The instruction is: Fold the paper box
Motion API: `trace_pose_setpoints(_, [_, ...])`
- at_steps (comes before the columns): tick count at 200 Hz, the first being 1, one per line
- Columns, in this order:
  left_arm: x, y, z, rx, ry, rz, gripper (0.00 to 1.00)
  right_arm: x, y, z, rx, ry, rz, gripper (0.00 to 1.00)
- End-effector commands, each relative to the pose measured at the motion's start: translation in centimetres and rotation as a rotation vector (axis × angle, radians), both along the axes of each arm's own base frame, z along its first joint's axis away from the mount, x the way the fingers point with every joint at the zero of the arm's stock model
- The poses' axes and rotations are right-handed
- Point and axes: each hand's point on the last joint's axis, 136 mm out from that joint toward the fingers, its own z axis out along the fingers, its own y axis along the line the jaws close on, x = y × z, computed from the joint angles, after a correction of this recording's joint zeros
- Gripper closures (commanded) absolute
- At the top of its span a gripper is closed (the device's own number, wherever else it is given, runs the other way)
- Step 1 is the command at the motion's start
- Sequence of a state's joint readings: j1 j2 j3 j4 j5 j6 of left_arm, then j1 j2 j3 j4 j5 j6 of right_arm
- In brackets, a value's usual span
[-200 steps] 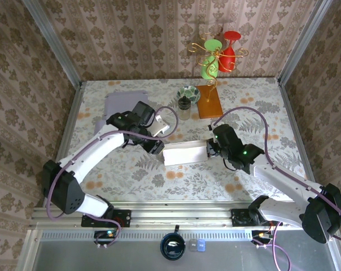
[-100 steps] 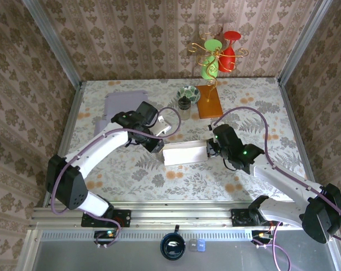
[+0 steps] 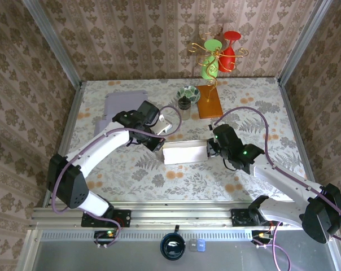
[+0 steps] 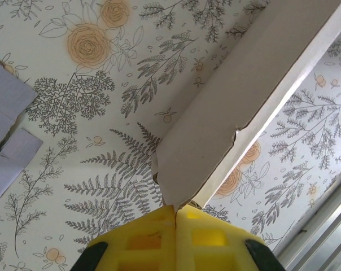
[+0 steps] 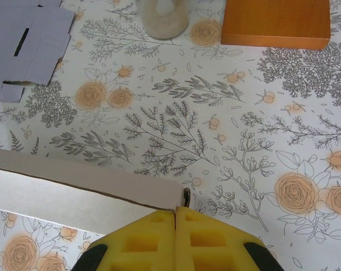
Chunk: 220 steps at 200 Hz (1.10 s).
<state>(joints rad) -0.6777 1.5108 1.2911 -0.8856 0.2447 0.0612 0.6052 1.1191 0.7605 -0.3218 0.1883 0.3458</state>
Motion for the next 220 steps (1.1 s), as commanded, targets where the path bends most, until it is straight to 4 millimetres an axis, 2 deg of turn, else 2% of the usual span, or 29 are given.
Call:
trace_pose_setpoints(1, [0.0, -0.8, 0.6, -0.014, 0.027, 0.057, 1.0, -0.5, -0.3, -0.3, -0.009, 0.03, -0.029, 1.0])
trace_pose_setpoints(70, [-0.2, -1.0, 0.6, 0.015, 0.17, 0.283, 1.0, -0.5, 0.1, -0.3, -0.011, 0.024, -0.041, 1.0])
trace_pose_setpoints(113, [0.4, -1.5, 0.9, -0.011, 0.198, 0.394, 1.0, -0.6, 0.3, -0.4, -0.013, 0.023, -0.04, 1.0])
trace_pose_setpoints(167, [0.6, -2.7, 1.5, -0.062, 0.259, 0.435, 1.0, -0.6, 0.5, -0.6, -0.01, 0.027, -0.035, 1.0])
trace_pose_setpoints(220, [0.6, -2.3, 1.3, -0.051, 0.348, 0.492, 1.0, -0.7, 0.5, -0.9, -0.013, 0.03, -0.03, 1.0])
